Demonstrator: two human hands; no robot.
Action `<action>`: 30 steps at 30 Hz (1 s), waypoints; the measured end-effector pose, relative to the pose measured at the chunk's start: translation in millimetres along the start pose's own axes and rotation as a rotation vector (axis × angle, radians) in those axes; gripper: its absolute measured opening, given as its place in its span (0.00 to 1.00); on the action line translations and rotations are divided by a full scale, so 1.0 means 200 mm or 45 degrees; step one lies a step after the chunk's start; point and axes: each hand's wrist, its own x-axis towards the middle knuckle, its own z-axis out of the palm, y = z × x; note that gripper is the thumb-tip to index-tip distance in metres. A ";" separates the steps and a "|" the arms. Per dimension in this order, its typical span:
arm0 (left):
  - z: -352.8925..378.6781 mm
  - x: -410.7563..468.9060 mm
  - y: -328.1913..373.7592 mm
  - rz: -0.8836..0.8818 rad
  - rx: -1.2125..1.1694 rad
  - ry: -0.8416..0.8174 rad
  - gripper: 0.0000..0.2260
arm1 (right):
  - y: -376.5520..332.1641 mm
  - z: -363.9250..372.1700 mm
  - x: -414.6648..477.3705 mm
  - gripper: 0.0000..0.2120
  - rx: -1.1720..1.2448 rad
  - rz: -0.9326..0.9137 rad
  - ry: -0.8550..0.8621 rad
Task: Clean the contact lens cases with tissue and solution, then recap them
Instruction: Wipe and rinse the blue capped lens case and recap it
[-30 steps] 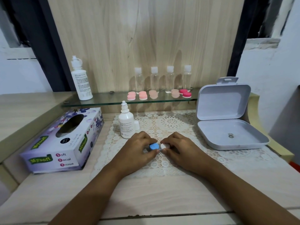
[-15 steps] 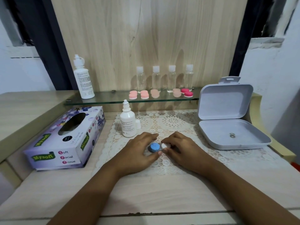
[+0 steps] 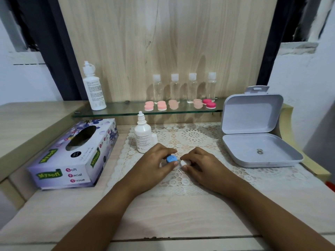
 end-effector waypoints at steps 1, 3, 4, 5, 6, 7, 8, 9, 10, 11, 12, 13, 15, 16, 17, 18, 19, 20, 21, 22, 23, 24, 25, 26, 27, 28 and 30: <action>0.00 0.01 0.00 -0.012 -0.008 0.033 0.15 | 0.00 0.00 0.00 0.12 -0.005 -0.004 0.000; -0.01 0.03 0.01 -0.051 -0.043 0.093 0.15 | -0.01 0.00 0.00 0.11 -0.012 -0.009 0.002; -0.01 0.04 0.02 -0.082 -0.064 0.110 0.15 | -0.01 0.00 0.00 0.11 -0.012 -0.012 0.003; -0.02 0.06 0.02 -0.119 -0.087 0.113 0.15 | -0.01 0.00 0.00 0.11 -0.009 -0.015 0.006; -0.02 0.08 0.03 -0.161 -0.108 0.102 0.15 | 0.00 0.00 0.00 0.10 -0.007 -0.017 0.010; -0.03 0.10 0.03 -0.203 -0.121 0.084 0.15 | 0.00 0.01 0.00 0.10 -0.009 -0.016 0.011; -0.03 0.12 0.04 -0.241 -0.124 0.065 0.15 | 0.00 0.01 0.00 0.10 -0.012 -0.014 0.012; -0.03 0.14 0.04 -0.273 -0.114 0.050 0.15 | 0.00 0.01 0.00 0.10 -0.015 -0.012 0.014; -0.03 0.16 0.04 -0.298 -0.100 0.038 0.15 | 0.00 0.01 0.00 0.10 -0.016 -0.009 0.015; -0.03 0.18 0.04 -0.314 -0.086 0.024 0.14 | 0.00 0.01 0.00 0.10 -0.014 -0.007 0.015; -0.02 0.21 0.03 -0.329 -0.071 0.002 0.13 | 0.00 0.01 -0.01 0.10 -0.010 -0.007 0.016; -0.01 0.23 0.03 -0.341 -0.047 -0.031 0.11 | 0.00 0.01 -0.01 0.10 -0.007 -0.009 0.018; 0.01 0.26 0.02 -0.347 0.040 -0.110 0.08 | 0.00 0.01 -0.01 0.10 -0.004 -0.003 0.018; 0.02 0.28 0.01 -0.340 0.082 -0.138 0.07 | 0.00 0.01 -0.01 0.10 -0.003 0.001 0.018; 0.03 0.29 0.01 -0.334 0.113 -0.152 0.06 | 0.00 0.01 -0.01 0.10 -0.001 0.003 0.017; 0.04 0.30 0.00 -0.330 0.134 -0.156 0.06 | 0.00 0.00 -0.01 0.10 0.001 0.003 0.018; 0.04 0.30 0.00 -0.327 0.143 -0.153 0.06 | -0.01 0.00 -0.01 0.10 0.003 0.001 0.019; 0.05 0.30 -0.01 -0.325 0.139 -0.146 0.06 | -0.01 0.00 -0.01 0.10 0.006 0.000 0.020; 0.05 0.30 -0.01 -0.325 0.125 -0.140 0.07 | -0.01 0.00 -0.01 0.10 0.009 0.001 0.020; 0.05 0.29 -0.01 -0.327 0.103 -0.137 0.08 | -0.01 0.00 -0.01 0.10 0.008 0.003 0.017; 0.04 0.28 -0.01 -0.330 0.073 -0.137 0.10 | -0.01 0.00 -0.01 0.10 0.005 0.005 0.015; 0.04 0.27 0.00 -0.338 0.035 -0.132 0.11 | -0.01 0.00 0.00 0.10 0.002 0.006 0.015; 0.03 0.25 0.00 -0.346 -0.007 -0.119 0.12 | -0.01 0.00 0.00 0.10 0.003 0.008 0.015; 0.02 0.23 0.01 -0.347 -0.042 -0.097 0.13 | -0.01 0.00 0.00 0.10 0.008 0.012 0.014; 0.00 0.20 0.01 -0.333 -0.056 -0.069 0.13 | -0.01 0.00 0.00 0.10 0.013 0.018 0.012; -0.01 0.17 0.02 -0.309 -0.047 -0.040 0.13 | -0.01 0.00 -0.01 0.10 0.017 0.022 0.012; -0.02 0.11 0.02 -0.258 -0.010 0.001 0.12 | -0.01 0.00 -0.01 0.11 0.023 0.029 0.012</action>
